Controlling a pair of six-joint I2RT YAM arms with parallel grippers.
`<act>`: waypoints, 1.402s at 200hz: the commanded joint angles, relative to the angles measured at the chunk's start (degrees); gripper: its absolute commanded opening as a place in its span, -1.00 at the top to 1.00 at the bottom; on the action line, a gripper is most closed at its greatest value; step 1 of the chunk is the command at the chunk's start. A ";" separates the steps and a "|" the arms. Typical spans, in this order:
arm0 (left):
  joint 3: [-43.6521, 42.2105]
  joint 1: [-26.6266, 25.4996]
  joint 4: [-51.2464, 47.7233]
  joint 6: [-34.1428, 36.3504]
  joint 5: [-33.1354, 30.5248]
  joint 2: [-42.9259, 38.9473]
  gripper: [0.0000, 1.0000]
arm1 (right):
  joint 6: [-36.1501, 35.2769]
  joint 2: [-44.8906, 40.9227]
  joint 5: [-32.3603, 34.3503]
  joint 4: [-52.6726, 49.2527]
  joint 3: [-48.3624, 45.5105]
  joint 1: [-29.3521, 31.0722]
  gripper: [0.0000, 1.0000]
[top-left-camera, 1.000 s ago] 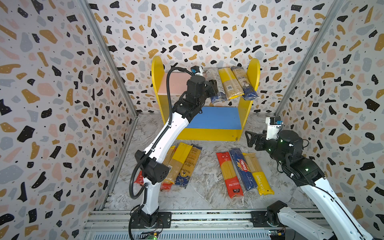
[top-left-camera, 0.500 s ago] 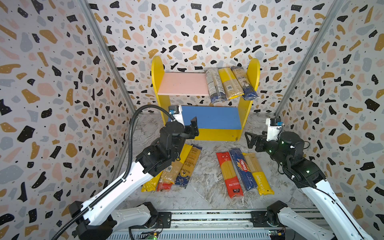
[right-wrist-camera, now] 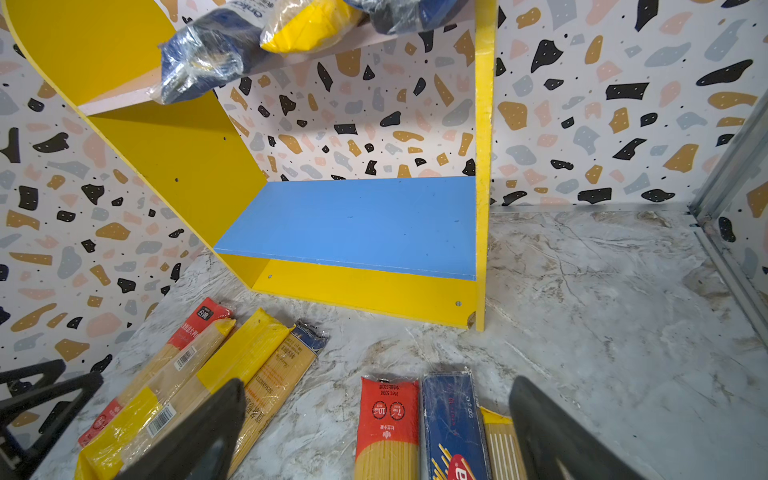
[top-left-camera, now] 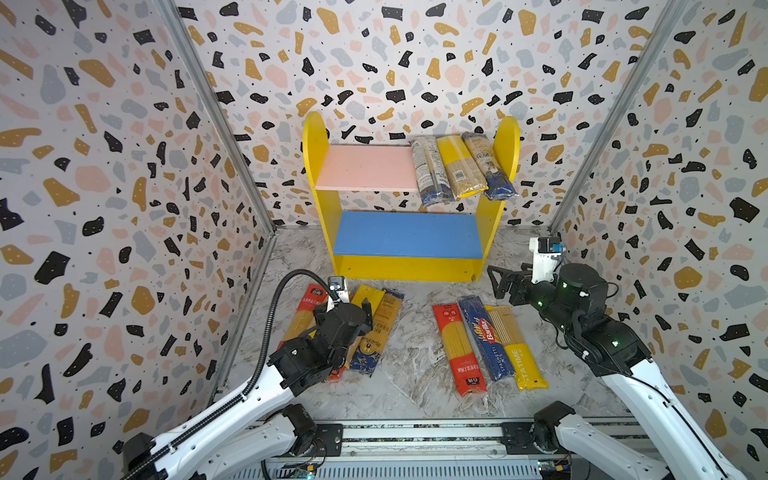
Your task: Place and organize the pasta boxes and bags onto the shelf
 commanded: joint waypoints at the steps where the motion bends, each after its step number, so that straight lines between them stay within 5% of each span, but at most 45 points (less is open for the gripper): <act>1: -3.24 -0.44 2.59 -2.84 3.33 1.67 -0.78 | 0.29 0.03 2.10 -2.19 1.01 0.31 -0.98; 52: -7.88 0.75 2.50 -6.00 -3.68 6.99 -0.99 | 0.27 0.32 1.83 -2.93 0.60 0.31 -0.98; 84: -14.17 10.16 7.28 -5.56 5.65 7.90 -0.99 | 0.43 0.00 1.14 -1.82 -1.36 0.31 -0.98; 207: -16.06 11.99 13.64 -3.87 8.98 21.12 -0.99 | 0.69 -0.26 -0.98 1.57 -7.40 0.21 -0.98; 280: -15.26 10.86 21.48 -5.20 20.95 28.82 -0.95 | 0.61 0.82 -0.10 1.83 -7.81 0.04 -0.98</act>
